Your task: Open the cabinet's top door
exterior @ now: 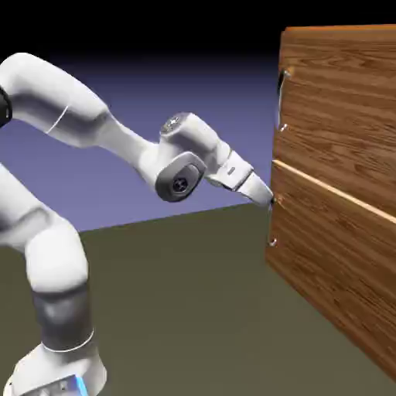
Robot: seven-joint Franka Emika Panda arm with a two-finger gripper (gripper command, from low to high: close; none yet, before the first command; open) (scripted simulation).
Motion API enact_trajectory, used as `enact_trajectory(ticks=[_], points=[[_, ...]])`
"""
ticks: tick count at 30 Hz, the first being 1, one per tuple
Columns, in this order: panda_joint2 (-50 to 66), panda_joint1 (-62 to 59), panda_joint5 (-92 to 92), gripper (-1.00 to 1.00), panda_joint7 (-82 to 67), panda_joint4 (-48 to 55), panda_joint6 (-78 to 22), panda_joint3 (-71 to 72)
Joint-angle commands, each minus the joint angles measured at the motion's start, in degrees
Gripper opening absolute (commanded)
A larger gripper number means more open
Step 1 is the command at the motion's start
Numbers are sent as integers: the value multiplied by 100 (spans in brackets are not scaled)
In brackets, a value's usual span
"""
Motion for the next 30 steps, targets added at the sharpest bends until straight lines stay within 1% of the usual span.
enact_trajectory(ticks=[1,30], points=[[-24,-110,250,0,-175,88,12,117],[-730,-3310,7477,0,-5230,2634,353,3495]])
